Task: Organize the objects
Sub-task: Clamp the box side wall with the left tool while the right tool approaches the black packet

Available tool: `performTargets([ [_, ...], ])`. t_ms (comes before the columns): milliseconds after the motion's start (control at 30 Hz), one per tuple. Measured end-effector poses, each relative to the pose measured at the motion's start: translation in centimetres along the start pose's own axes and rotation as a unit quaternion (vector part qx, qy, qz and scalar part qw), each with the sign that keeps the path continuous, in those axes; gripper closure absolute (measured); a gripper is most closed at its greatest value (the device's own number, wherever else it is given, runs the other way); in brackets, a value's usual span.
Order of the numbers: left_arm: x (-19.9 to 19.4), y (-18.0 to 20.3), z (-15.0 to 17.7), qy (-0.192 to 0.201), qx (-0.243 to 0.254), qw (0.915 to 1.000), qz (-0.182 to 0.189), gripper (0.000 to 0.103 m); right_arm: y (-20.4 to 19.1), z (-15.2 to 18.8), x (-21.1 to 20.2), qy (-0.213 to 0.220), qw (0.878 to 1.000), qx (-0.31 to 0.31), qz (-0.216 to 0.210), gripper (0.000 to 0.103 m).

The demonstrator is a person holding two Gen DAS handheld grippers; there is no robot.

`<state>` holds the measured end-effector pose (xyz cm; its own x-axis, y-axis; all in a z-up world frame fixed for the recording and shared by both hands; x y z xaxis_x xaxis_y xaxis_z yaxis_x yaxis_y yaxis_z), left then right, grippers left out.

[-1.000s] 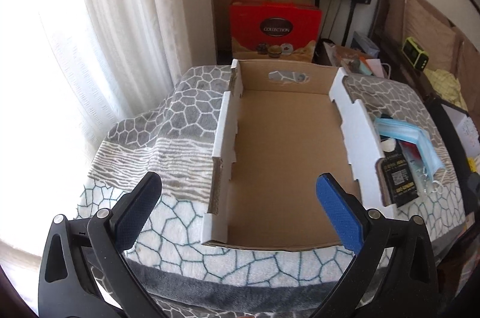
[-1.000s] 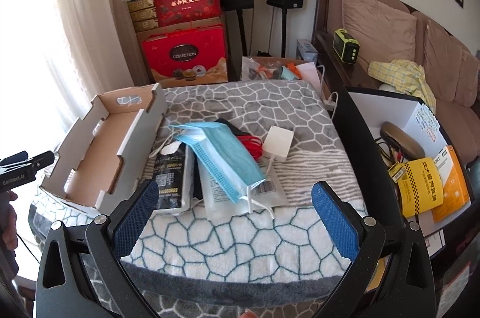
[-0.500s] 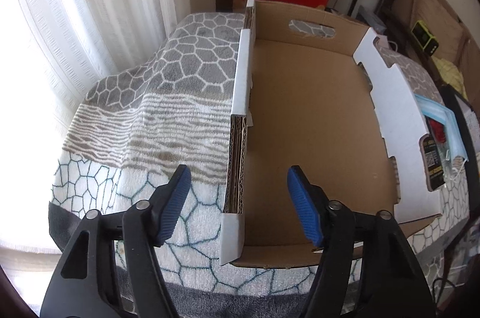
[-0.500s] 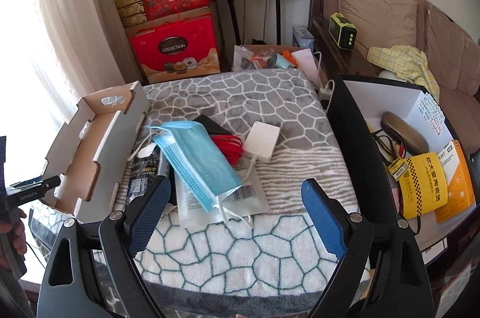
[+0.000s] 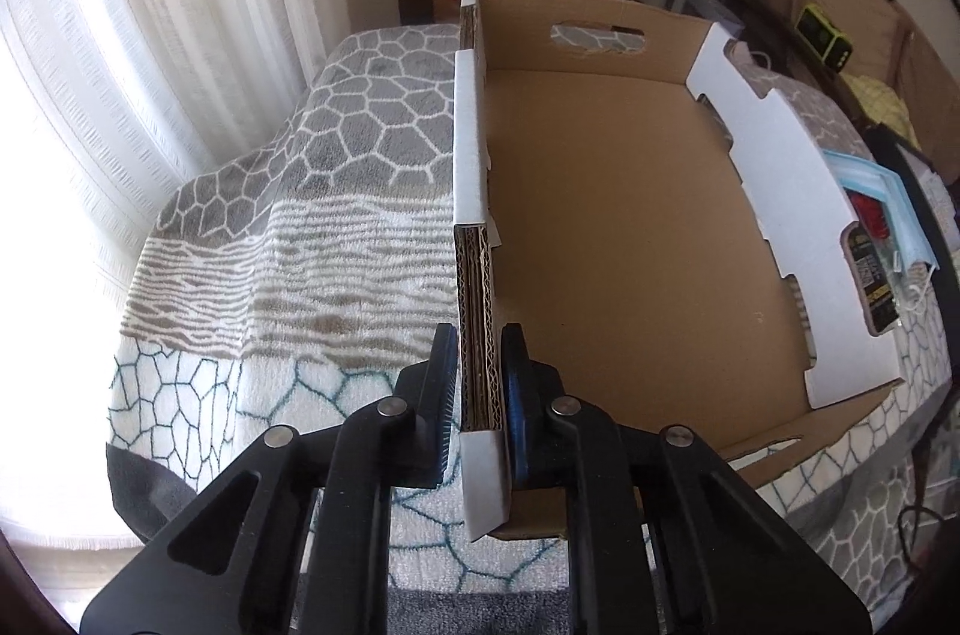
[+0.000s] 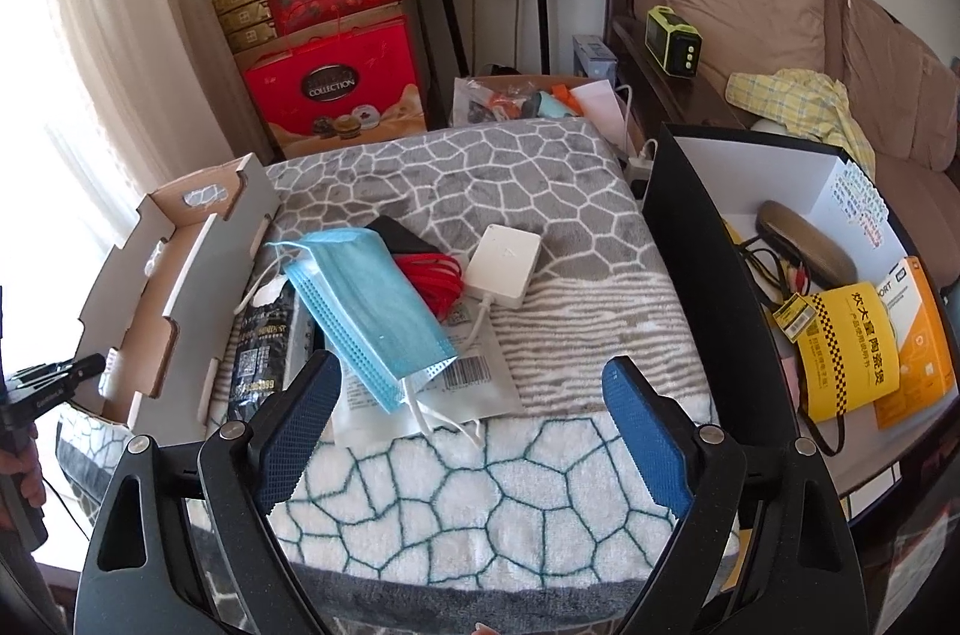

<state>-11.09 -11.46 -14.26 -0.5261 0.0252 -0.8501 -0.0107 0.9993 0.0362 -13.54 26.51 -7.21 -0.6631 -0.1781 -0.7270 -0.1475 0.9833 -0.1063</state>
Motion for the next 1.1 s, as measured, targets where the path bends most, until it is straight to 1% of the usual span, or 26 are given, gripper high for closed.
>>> performTargets([
  [100, -0.2, 0.1, 0.1, -0.001, 0.0, 1.0, 0.006, 0.091, -0.3, 0.0, 0.0, 0.0, 1.0, -0.004, -0.007, 0.012],
  [200, 0.4, 0.1, 0.0, -0.013, -0.019, 0.9997, 0.012, 0.092, -0.4, 0.0, 0.2, -0.003, 1.0, 0.001, -0.013, 0.012],
  [233, 0.7, 0.2, -0.1, -0.017, -0.02, 0.9996, 0.013, 0.09, -0.4, 0.0, 0.3, -0.003, 1.0, 0.003, -0.014, 0.012],
  [267, 1.1, 0.2, -0.2, -0.02, -0.02, 0.9995, 0.011, 0.087, -0.4, 0.0, 0.2, -0.003, 1.0, 0.004, -0.016, 0.012],
  [333, 1.8, 0.5, -0.3, -0.025, -0.02, 0.9994, 0.01, 0.086, -0.4, 0.2, 0.2, -0.003, 1.0, 0.003, -0.017, 0.012],
  [400, 1.9, 0.7, -0.4, -0.022, -0.012, 0.9997, 0.001, 0.085, -0.4, 0.4, 0.1, -0.005, 1.0, 0.0, -0.014, 0.012],
  [433, 1.9, 0.7, -0.4, -0.021, -0.009, 0.9997, -0.003, 0.088, -0.3, 0.5, 0.1, -0.006, 1.0, -0.001, -0.013, 0.012],
  [467, 1.9, 0.6, -0.4, -0.021, -0.007, 0.9997, -0.005, 0.093, -0.3, 0.6, 0.2, -0.008, 1.0, 0.0, -0.013, 0.012],
  [567, 1.7, 0.2, -0.2, -0.025, -0.004, 0.9996, 0.01, 0.093, -0.2, 0.8, 0.2, -0.012, 1.0, 0.003, -0.017, 0.012],
  [667, 1.2, 0.1, 0.4, -0.026, 0.005, 0.9996, 0.01, 0.093, -0.5, 0.9, 0.2, -0.016, 0.999, 0.004, -0.031, 0.012],
  [767, 0.6, 0.0, 1.2, -0.028, -0.005, 0.9995, 0.014, 0.093, -1.8, 0.9, 0.4, -0.019, 0.998, -0.003, -0.051, 0.013],
  [833, 0.2, 0.0, 1.6, -0.026, -0.017, 0.9994, 0.012, 0.093, -3.1, 1.0, 0.7, -0.02, 0.998, -0.017, -0.057, 0.015],
  [1000, -0.1, 0.4, 2.6, -0.019, -0.025, 0.9995, 0.003, 0.093, -6.3, 1.7, 2.4, -0.032, 0.996, -0.054, -0.068, 0.023],
  [1100, -0.2, 0.3, 2.5, -0.018, -0.03, 0.9994, 0.005, 0.093, -7.8, 2.2, 3.5, -0.041, 0.994, -0.071, -0.072, 0.024],
])
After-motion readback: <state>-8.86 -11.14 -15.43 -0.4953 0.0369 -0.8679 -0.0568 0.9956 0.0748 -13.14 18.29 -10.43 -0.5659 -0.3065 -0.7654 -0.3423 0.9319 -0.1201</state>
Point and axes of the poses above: each gripper's, at about its wrist camera, not at the fingertips, and x roughly the way its jaws point, y to its right, z to its underside, the point moved 5 cm from there along x, roughly the way its jaws point, and after that the axes turned 2 degrees about y, right-handed, at the moved point
